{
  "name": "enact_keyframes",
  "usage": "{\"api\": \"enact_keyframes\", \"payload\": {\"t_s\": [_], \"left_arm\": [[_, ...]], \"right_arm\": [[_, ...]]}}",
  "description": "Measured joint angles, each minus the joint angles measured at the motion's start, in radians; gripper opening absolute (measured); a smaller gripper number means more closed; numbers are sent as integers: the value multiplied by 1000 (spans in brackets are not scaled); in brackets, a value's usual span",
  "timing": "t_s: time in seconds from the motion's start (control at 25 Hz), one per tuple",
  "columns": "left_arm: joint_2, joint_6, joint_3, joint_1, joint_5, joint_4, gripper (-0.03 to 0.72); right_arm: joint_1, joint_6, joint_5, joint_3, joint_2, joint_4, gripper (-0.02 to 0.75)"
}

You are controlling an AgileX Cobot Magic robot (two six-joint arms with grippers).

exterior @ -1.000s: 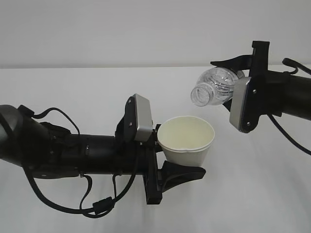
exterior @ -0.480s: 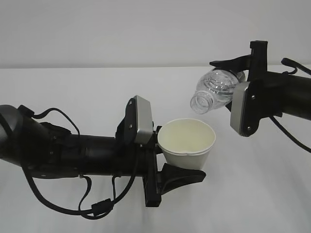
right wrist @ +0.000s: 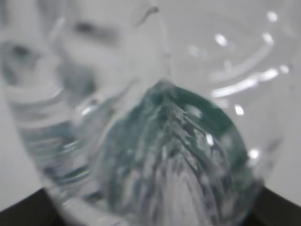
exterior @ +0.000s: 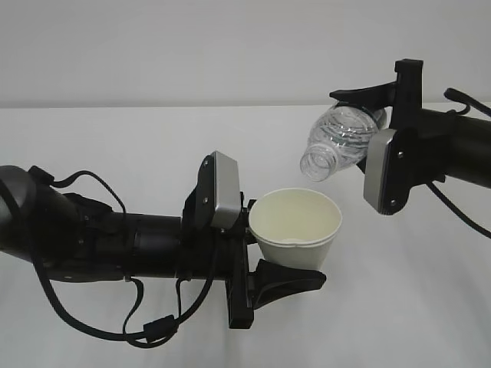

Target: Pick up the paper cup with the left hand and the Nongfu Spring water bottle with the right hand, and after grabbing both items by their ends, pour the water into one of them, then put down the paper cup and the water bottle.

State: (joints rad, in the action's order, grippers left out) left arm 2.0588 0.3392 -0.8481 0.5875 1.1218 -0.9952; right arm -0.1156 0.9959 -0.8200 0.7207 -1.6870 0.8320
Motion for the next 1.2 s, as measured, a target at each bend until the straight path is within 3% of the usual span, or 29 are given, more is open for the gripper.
{"api": "enact_keyframes", "payload": {"t_s": [1.2], "left_arm": [[0,0,0,0,9,34,456]], "right_arm": [[0,15,-13,52,0,2,469]]}}
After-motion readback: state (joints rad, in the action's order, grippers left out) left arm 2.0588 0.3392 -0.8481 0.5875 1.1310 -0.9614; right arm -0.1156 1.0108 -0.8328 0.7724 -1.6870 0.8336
